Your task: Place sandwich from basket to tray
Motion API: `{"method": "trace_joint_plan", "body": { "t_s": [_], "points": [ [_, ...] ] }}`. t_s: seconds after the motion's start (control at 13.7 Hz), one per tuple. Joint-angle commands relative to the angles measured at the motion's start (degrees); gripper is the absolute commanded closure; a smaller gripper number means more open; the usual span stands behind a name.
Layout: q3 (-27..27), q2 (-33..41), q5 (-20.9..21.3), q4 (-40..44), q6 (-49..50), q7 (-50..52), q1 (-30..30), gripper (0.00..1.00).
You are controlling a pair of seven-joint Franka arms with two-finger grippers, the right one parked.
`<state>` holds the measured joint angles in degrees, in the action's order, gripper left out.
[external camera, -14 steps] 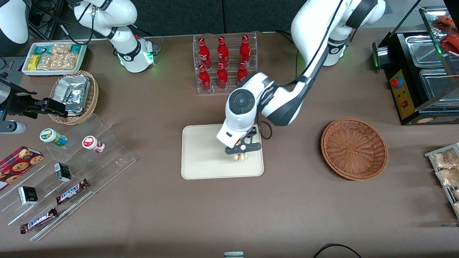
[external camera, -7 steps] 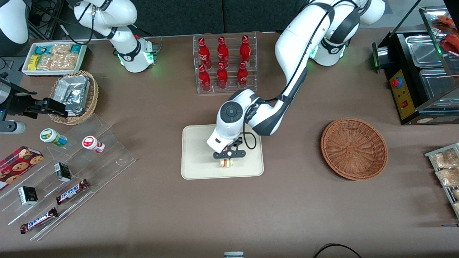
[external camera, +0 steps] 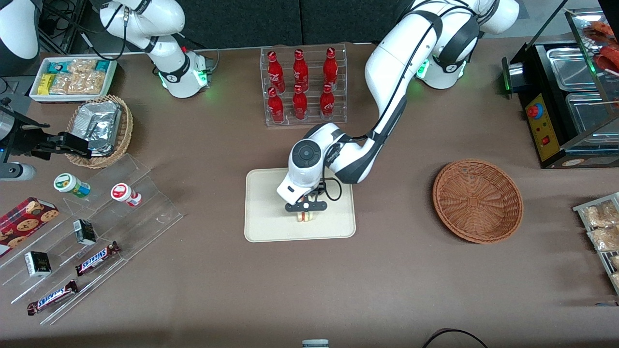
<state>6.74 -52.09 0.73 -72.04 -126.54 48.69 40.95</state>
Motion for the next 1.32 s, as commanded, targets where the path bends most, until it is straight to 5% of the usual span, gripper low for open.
{"method": "trace_joint_plan", "body": {
  "t_s": [0.0, 0.29, 0.66, 1.24],
  "points": [
    [-1.03, 2.16, 0.85, 1.29, 2.69, 0.79, 0.8, 0.01],
    [-1.47, 9.01, 0.67, 1.12, 13.39, 3.24, -0.08, 0.0],
    [-1.29, 24.55, 0.06, -13.0, 17.73, 0.98, -7.98, 0.0],
    [-1.29, 43.02, -1.52, -34.73, 18.08, -31.32, -28.79, 0.0]
  ]
}}
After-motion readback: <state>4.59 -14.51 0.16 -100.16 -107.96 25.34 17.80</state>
